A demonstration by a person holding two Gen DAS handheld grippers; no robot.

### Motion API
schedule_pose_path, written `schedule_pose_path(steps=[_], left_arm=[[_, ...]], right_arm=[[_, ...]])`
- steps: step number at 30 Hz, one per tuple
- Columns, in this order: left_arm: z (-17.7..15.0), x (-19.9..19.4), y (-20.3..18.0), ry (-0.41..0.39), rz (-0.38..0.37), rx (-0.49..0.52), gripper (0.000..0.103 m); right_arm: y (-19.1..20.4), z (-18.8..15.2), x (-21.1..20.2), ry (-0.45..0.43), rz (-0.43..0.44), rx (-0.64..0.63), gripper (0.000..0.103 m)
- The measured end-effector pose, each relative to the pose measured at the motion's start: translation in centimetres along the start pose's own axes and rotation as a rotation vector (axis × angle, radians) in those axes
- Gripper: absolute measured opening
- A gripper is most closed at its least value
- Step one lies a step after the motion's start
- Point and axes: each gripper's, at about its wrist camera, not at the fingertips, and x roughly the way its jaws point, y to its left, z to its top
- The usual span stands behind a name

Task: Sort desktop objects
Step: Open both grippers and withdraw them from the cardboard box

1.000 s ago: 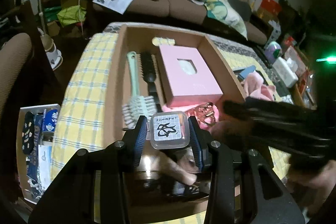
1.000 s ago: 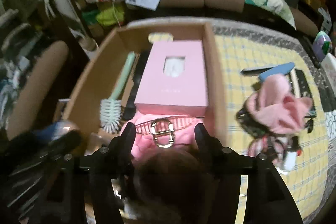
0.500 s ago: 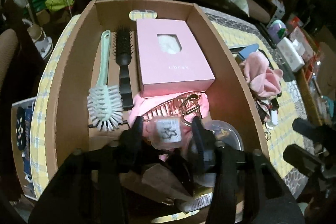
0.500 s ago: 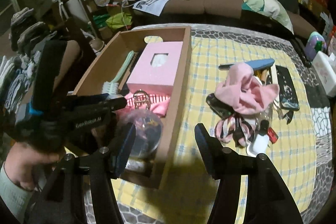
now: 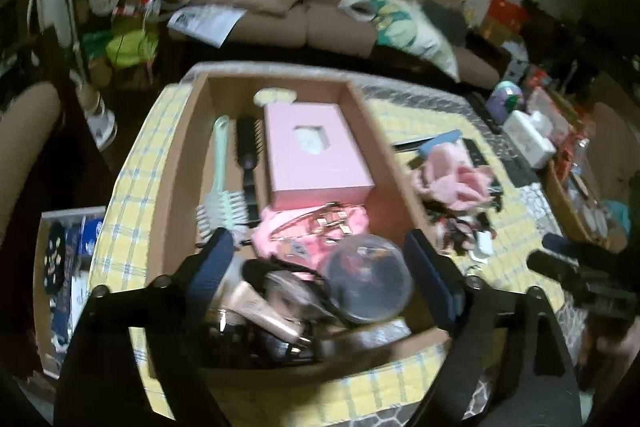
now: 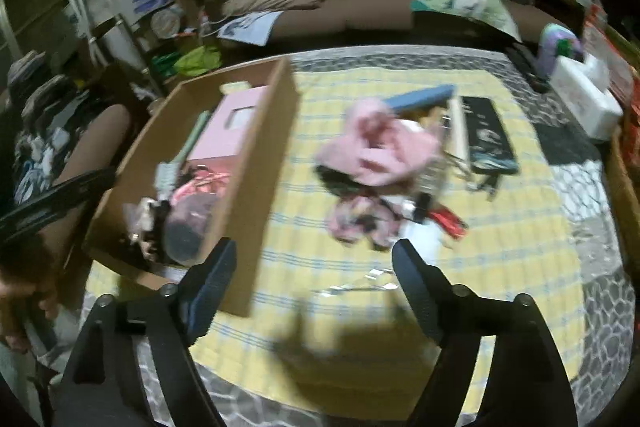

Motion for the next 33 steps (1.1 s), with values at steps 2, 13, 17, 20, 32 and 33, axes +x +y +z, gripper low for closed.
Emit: schedule_pose_path(steps=[2,13,17,20,32,33], left_arm=[[-0.7,-1.2,-1.8,-0.062,-0.006,0.036,0.103],[-4.1,-1.0,-10.9,-0.020,-0.140,0.121,0.103],[-5.9,0.2,-13.7,0.000,-0.145,0.157,0.103],[-7.5,0.9,-15.7,-0.007,-0.136,0.222,0.103],[-10.7,7.2,-21.5,0.029,-0.110,0.410,0.102],[-10.6,7.7,-21.5,0.033,-0.105,0.419,0.101]], right_arm=[[-1.9,-0.5,-0.9,-0.007,-0.015,0.021,0.085],[-8.4,-3.4,-3.7,-0.040,-0.114,0.101,0.103],[-10.9,-4.6,-3.7,-0.031,-0.121,0.159,0.103],[-12.1,-5.2,-3.6,-0.040,-0.124,0.178,0.103],[-15.0,-5.7,0.4,-0.062,-0.048,0.330,0.095],[-15.1,-5.7,0.9,-0.060,-0.041,0.337,0.092]])
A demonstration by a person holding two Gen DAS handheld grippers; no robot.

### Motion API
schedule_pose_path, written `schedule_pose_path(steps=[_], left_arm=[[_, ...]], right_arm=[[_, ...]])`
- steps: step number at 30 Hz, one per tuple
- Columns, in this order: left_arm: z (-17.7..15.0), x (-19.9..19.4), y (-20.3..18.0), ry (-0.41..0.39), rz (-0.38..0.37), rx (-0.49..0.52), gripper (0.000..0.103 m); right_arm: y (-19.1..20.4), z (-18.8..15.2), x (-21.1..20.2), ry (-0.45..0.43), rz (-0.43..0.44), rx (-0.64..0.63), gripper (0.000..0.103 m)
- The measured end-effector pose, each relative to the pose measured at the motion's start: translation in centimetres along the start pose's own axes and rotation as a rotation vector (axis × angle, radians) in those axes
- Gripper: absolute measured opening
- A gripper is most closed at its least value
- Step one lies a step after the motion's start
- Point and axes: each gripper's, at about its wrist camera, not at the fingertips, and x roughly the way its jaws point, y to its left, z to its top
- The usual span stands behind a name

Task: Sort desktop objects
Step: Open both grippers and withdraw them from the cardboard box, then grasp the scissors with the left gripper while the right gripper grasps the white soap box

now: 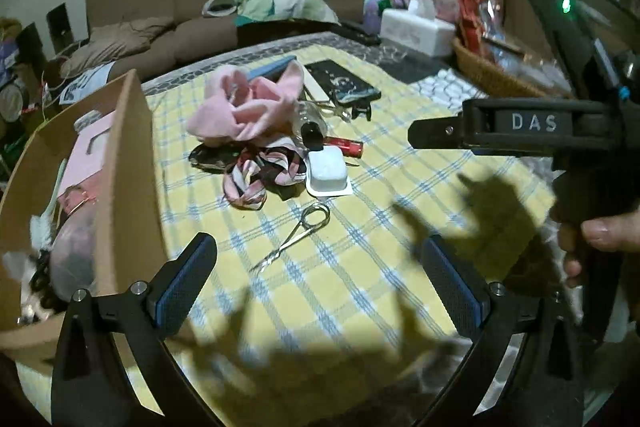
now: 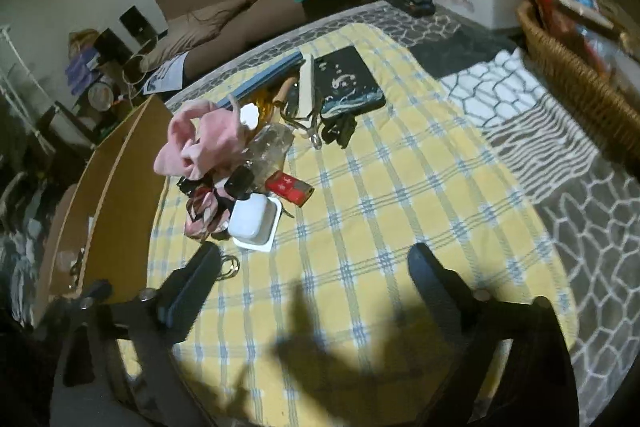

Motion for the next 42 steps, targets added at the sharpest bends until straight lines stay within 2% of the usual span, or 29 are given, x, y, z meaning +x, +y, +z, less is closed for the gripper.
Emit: schedule_pose_path(steps=[2,4,5,9,11,14,16,17,21,28,32,36,40,42], left_arm=[[0.3,1.3,-0.5,-0.004,0.042,0.046,0.097],[0.6,2.9,-0.4,0.025,0.032,0.055,0.082],[0.6,3.8,-0.4,0.043,0.043,0.063,0.079],[0.5,6.0,-1.0,0.057,0.063,0.140,0.076],[0.2,7.5,-0.9,0.091,0.072,0.165,0.064],[0.2,8.2,0.0,0.092,0.008,0.131,0.052],[0.3,8.2,0.0,0.093,-0.049,0.129,0.025],[0.2,8.1,-0.2,0.089,-0.057,0.142,0.021],[0.1,7.8,-0.5,0.081,-0.091,0.146,0.021],[1.0,5.2,1.6,0.053,-0.145,0.006,0.021],[1.9,0.9,3.6,-0.023,-0.189,-0.089,0.021],[2.8,-2.9,5.6,-0.088,-0.201,-0.162,0.021],[3.4,-5.7,7.7,-0.127,-0.185,-0.203,0.021],[3.4,-6.8,8.9,-0.141,-0.172,-0.221,0.021]], right_arm=[[-0.3,0.1,0.8,0.001,0.000,0.013,0.088],[-0.5,0.1,1.4,0.005,0.004,0.015,0.083],[-0.6,0.1,1.7,0.011,0.004,0.011,0.082],[-1.2,0.1,2.4,0.029,0.011,0.010,0.075],[-1.7,0.3,2.5,0.027,0.027,0.036,0.073],[-1.8,0.7,2.4,0.016,0.026,0.036,0.068],[-1.7,0.9,2.5,0.015,0.019,0.026,0.068],[-1.6,0.9,2.7,0.020,0.021,0.025,0.068],[-1.2,0.9,3.4,0.039,0.031,0.018,0.064],[-0.7,1.0,3.6,0.036,0.058,0.019,0.064],[0.4,1.0,4.0,0.032,0.077,0.009,0.064],[3.2,0.7,5.3,0.033,0.049,-0.066,0.064],[5.5,0.5,7.3,0.022,-0.034,-0.135,0.064],[6.0,0.1,8.3,0.030,-0.055,-0.153,0.059]])
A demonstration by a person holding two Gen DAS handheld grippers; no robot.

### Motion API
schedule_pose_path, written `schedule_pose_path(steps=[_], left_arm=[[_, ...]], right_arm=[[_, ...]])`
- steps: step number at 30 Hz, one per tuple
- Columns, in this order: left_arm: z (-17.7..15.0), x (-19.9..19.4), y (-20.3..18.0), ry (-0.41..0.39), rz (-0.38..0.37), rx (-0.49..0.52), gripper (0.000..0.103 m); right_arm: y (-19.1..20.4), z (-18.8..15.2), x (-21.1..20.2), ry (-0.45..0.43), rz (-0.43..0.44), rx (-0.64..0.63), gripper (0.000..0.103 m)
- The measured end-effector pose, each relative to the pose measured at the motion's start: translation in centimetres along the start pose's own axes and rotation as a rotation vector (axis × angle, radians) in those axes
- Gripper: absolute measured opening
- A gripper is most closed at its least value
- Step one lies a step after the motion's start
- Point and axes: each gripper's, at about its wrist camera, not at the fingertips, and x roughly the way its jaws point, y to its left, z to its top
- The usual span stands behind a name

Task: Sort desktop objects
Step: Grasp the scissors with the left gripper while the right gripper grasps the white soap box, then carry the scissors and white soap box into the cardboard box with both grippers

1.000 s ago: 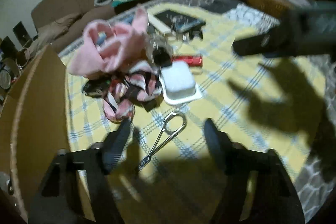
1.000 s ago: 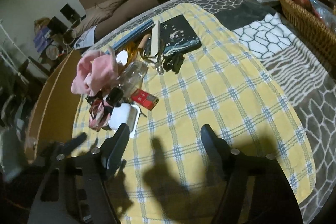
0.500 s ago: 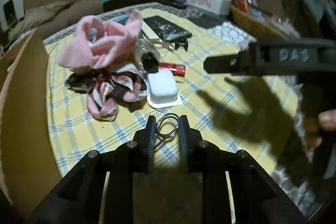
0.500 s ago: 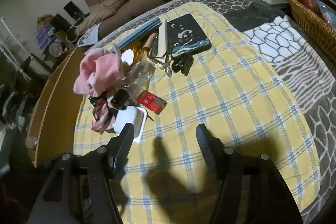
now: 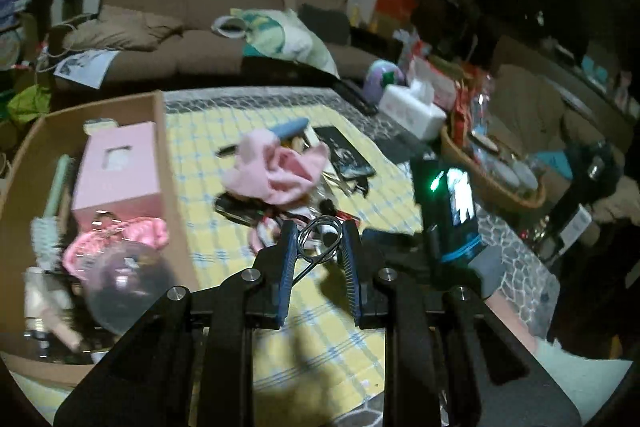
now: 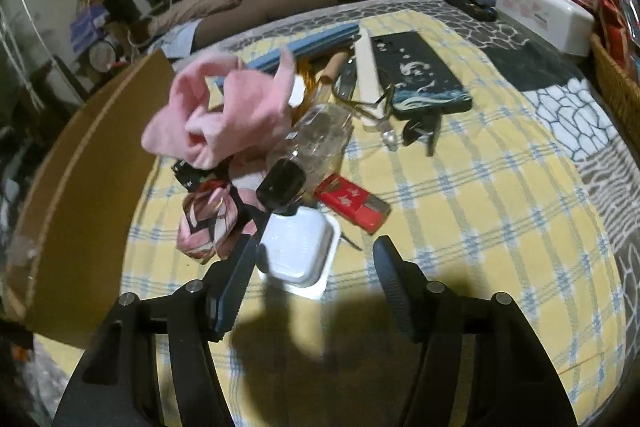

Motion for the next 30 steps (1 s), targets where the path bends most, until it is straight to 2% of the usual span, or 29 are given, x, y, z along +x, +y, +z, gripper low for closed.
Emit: schedule_pose_path(steps=[2,3,4,6,11,16,17,23,26,30], left_arm=[[0.2,-1.1,1.1,-0.011,0.013,-0.011,0.021],[0.3,-1.5,1.6,-0.013,0.021,-0.016,0.021],[0.3,-1.9,2.1,-0.014,0.029,-0.021,0.021],[0.2,-2.5,3.1,-0.016,0.042,-0.036,0.021],[-0.2,-4.8,6.0,-0.032,0.065,-0.082,0.021],[-0.7,-8.4,10.5,-0.052,0.123,-0.155,0.021],[-0.9,-9.5,11.9,-0.059,0.143,-0.180,0.021],[-1.3,-12.9,17.6,-0.062,0.222,-0.273,0.021],[-1.5,-12.8,19.1,-0.040,0.251,-0.280,0.021],[-2.1,-11.7,20.7,-0.010,0.249,-0.307,0.021]], right_arm=[[0.5,-0.4,0.8,0.009,-0.016,-0.011,0.044],[0.7,-0.5,1.0,0.010,-0.032,-0.024,0.043],[0.8,-0.6,0.9,-0.002,-0.040,-0.037,0.036],[0.5,-0.6,0.5,0.001,-0.025,-0.024,0.037],[-1.5,-0.5,-2.5,0.020,0.142,0.124,0.037],[-0.3,0.4,-7.1,0.018,0.339,0.180,0.037],[0.6,0.8,-8.2,0.012,0.375,0.176,0.037],[8.4,2.9,-11.6,-0.005,0.458,0.069,0.037],[13.2,3.0,-11.5,0.013,0.471,0.003,0.037],[18.6,3.1,-9.5,0.053,0.474,-0.062,0.037]])
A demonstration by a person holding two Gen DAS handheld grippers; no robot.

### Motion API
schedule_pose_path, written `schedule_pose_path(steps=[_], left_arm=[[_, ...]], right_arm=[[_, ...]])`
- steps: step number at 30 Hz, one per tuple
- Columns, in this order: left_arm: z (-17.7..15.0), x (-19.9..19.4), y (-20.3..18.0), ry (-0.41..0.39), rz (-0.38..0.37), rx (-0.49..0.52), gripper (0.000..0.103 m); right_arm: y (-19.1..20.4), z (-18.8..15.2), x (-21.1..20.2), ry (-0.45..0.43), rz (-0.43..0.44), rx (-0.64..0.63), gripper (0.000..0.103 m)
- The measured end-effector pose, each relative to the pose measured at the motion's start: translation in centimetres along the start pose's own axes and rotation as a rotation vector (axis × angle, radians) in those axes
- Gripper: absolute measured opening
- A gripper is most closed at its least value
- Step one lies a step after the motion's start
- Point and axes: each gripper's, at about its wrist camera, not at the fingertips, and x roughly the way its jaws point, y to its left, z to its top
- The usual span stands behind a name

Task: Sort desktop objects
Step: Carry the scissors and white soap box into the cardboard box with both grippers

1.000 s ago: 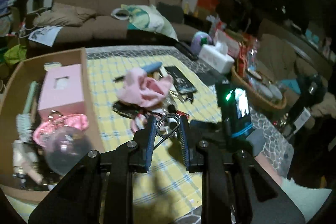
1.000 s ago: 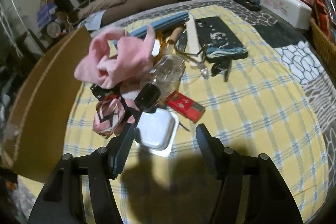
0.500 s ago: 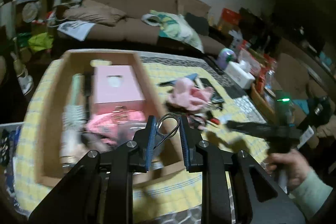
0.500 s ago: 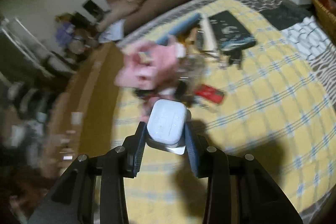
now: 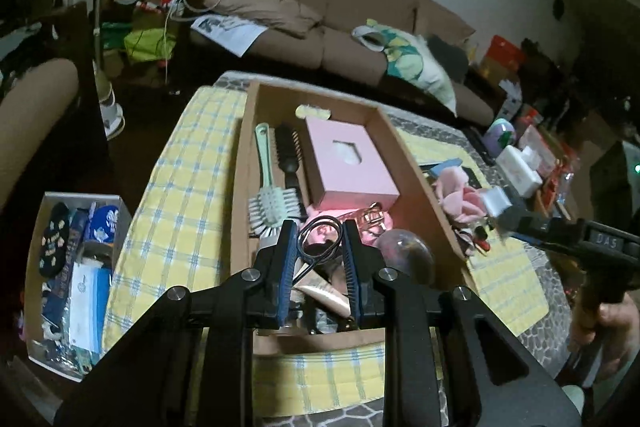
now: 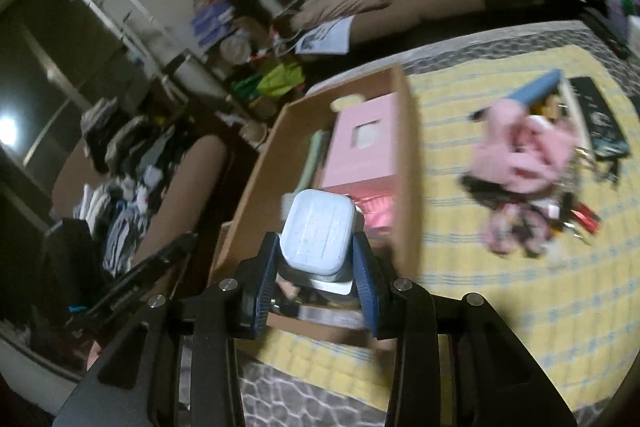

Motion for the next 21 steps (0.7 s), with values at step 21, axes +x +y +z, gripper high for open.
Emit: schedule_pose_path(steps=[21], left_arm=[[-0.7,4.8,0.4,0.077,-0.061,-0.075,0.021]], right_arm=[[3.0,1.3,14.1,0.246,-0.234,-0.165,0.048]])
